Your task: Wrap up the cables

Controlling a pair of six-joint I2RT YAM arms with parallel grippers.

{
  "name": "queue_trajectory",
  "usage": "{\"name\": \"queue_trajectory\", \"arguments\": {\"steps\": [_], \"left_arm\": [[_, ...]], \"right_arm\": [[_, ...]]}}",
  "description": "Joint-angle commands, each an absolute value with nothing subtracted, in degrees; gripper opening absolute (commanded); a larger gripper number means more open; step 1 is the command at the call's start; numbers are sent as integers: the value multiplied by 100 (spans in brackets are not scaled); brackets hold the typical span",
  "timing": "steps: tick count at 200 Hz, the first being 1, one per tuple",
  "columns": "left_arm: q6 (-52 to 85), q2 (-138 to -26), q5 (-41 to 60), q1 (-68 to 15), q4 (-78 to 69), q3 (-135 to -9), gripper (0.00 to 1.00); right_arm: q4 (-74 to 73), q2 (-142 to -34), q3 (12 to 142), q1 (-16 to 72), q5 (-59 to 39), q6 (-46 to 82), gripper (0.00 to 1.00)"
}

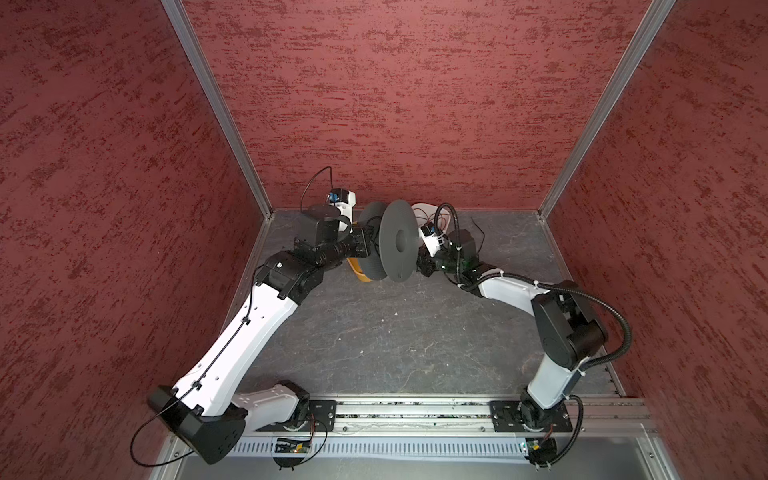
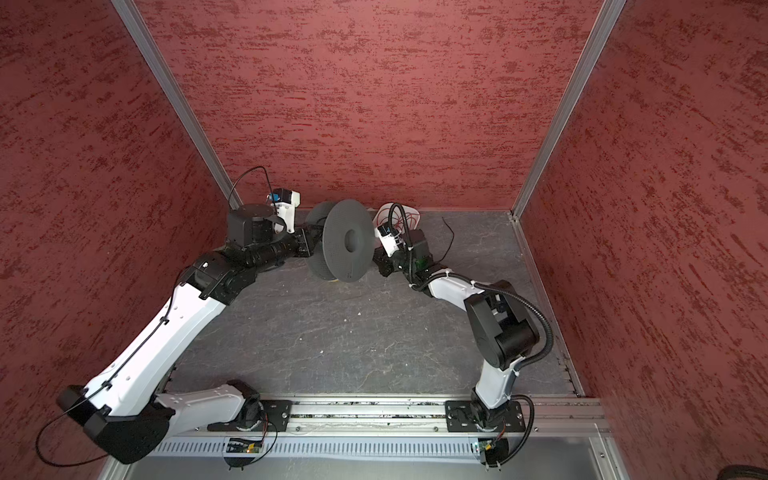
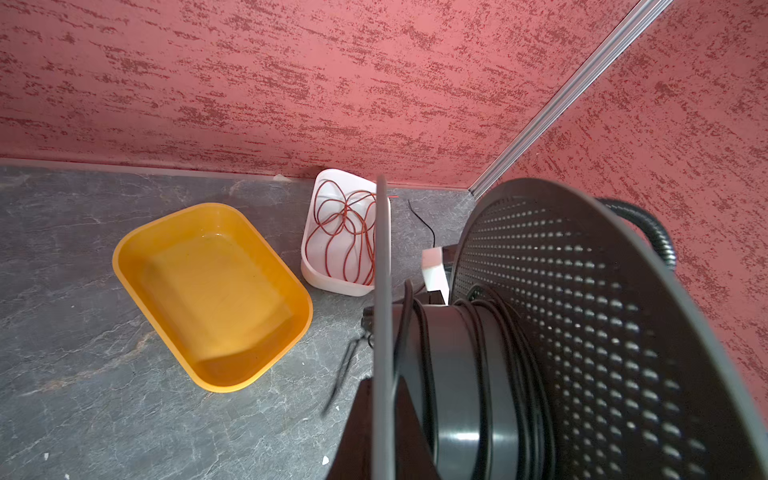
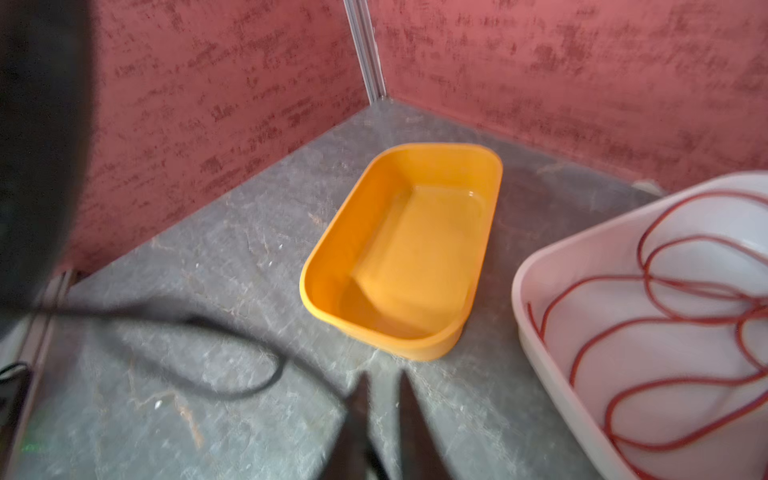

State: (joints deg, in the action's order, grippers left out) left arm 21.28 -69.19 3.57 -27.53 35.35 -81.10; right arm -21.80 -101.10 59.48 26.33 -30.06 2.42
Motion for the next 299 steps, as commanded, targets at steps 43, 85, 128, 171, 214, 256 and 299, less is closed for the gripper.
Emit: {"name": "queue_trajectory", "arguments": {"steps": [43, 85, 128, 171, 214, 256, 299], "left_arm": [[2436, -6356, 528, -2221, 2999, -8025, 0], [2441, -6429, 239, -2049, 3058, -7962, 0], [2444, -6435, 29, -2026, 3092, -7937, 0], [2397, -6498, -258, -2023, 3298, -8036, 0], [2370, -6616, 171, -2064, 3228, -8111, 0], [2140, -6745, 543, -2316, 3281, -8322, 0], [1997, -6851, 582, -2651, 3439, -8590, 0]], "right_arm": [[-1357, -9112, 5205, 1904, -1340, 1370, 0], [-1167, -7946, 4249, 1091, -991, 1909, 0], [-361, -7754, 4235, 280, -177, 2530, 0], [-388, -7793, 4075, 54, -65, 2795, 0], [-609, -7832, 3893, 55, -428, 2659, 22], [-458, -7638, 3995, 57, -352, 2368, 49], [-266, -7206, 4034, 54, -72, 2131, 73]]}}
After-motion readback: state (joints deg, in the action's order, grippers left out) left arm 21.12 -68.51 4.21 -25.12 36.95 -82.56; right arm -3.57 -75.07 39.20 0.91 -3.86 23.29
